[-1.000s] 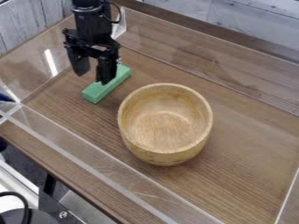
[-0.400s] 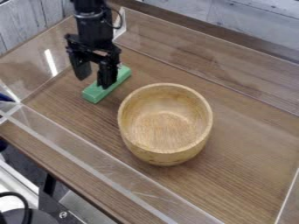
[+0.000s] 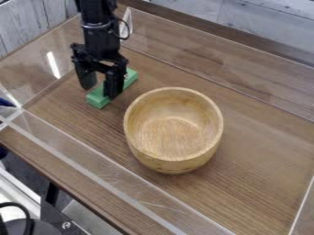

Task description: Put the green block in the brown bowl

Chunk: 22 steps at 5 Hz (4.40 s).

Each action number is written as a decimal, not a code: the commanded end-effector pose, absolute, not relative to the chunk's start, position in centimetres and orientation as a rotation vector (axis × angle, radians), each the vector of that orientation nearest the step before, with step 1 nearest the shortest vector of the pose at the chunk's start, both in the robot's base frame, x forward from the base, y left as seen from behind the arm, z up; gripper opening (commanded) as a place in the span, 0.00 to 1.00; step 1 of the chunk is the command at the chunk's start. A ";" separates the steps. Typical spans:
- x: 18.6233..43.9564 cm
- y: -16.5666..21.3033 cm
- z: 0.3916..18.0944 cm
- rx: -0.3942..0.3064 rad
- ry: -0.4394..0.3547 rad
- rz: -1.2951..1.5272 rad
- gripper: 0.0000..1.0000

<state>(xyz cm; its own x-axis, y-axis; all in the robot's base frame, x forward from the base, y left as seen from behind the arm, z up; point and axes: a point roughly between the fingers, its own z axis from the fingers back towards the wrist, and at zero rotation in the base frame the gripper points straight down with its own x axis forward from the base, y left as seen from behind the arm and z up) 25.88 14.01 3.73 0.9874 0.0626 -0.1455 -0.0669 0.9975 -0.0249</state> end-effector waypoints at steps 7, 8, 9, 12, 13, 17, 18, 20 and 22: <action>27.9 13.1 12.7 -0.006 -0.058 0.069 0.00; 28.0 11.2 16.0 -0.028 -0.104 0.040 0.00; 27.8 8.8 17.0 -0.051 -0.104 -0.013 0.00; 24.5 2.5 14.9 -0.076 -0.021 -0.184 0.00; 23.3 1.9 12.8 -0.068 0.026 -0.212 0.00; 22.9 2.4 8.2 -0.039 0.087 -0.207 0.00; 22.8 2.0 7.8 -0.043 0.092 -0.219 0.00; 22.9 1.0 7.0 -0.049 0.104 -0.244 0.00; 23.2 0.0 6.2 -0.050 0.115 -0.268 0.00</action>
